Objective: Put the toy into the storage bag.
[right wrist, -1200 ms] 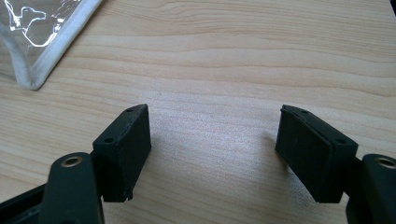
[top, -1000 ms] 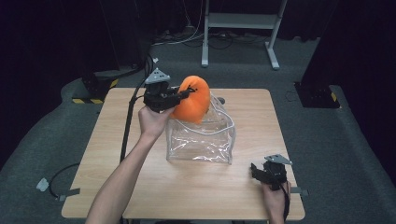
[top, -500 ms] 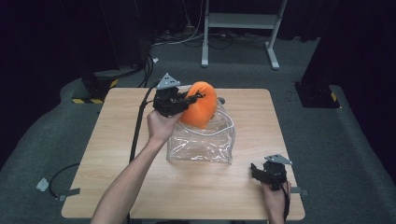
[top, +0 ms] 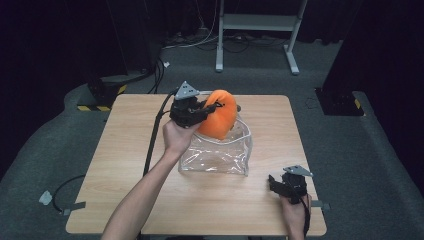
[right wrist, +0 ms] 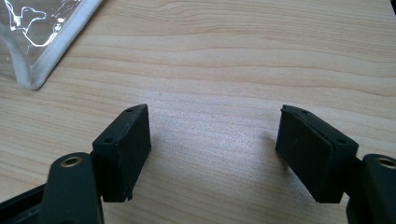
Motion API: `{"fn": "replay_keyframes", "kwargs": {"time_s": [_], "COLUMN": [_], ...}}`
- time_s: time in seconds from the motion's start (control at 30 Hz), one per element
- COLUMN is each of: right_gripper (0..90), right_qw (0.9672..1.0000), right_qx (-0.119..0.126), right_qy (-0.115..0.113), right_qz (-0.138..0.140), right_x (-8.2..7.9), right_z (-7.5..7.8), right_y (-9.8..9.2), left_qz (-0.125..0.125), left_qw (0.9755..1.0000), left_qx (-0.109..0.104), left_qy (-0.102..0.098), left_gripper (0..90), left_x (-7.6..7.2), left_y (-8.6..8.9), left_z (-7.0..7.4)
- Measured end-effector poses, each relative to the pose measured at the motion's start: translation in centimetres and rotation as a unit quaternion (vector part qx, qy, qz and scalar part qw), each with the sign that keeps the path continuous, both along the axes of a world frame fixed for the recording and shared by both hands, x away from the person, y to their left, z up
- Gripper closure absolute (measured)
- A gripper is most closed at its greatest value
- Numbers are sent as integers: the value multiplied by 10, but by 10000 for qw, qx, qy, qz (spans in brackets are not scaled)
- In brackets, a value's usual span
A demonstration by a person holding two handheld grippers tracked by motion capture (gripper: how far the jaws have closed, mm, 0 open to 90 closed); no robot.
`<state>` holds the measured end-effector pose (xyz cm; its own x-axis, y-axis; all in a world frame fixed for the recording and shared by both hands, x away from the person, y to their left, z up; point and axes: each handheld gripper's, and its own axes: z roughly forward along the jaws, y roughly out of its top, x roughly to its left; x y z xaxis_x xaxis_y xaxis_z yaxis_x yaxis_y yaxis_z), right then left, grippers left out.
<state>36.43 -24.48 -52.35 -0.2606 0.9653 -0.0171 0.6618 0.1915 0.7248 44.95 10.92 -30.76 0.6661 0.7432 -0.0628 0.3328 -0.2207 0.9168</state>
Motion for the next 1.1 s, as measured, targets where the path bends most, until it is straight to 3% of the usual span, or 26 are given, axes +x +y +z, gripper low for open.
{"fn": "replay_keyframes", "kwargs": {"time_s": [0.23,0.43,0.8,0.93,1.1], "right_gripper": [259,259,259,259,258], "right_qw": [10000,10000,10000,10000,10000], "right_qx": [-1,0,1,0,-7], "right_qy": [-1,0,1,0,-3], "right_qz": [3,3,4,5,0], "right_x": [0,0,0,0,0], "right_z": [0,0,0,0,0], "right_y": [0,0,0,0,0], "left_qz": [17,11,-123,-160,-234], "left_qw": [10000,10000,9992,9992,9983], "left_qx": [29,-30,358,278,404], "left_qy": [-38,56,160,259,349], "left_gripper": [742,741,727,721,719], "left_x": [-1,1,-4,-4,-5], "left_y": [-1,-2,-8,-12,-19], "left_z": [-1,-4,-11,-19,-27]}}
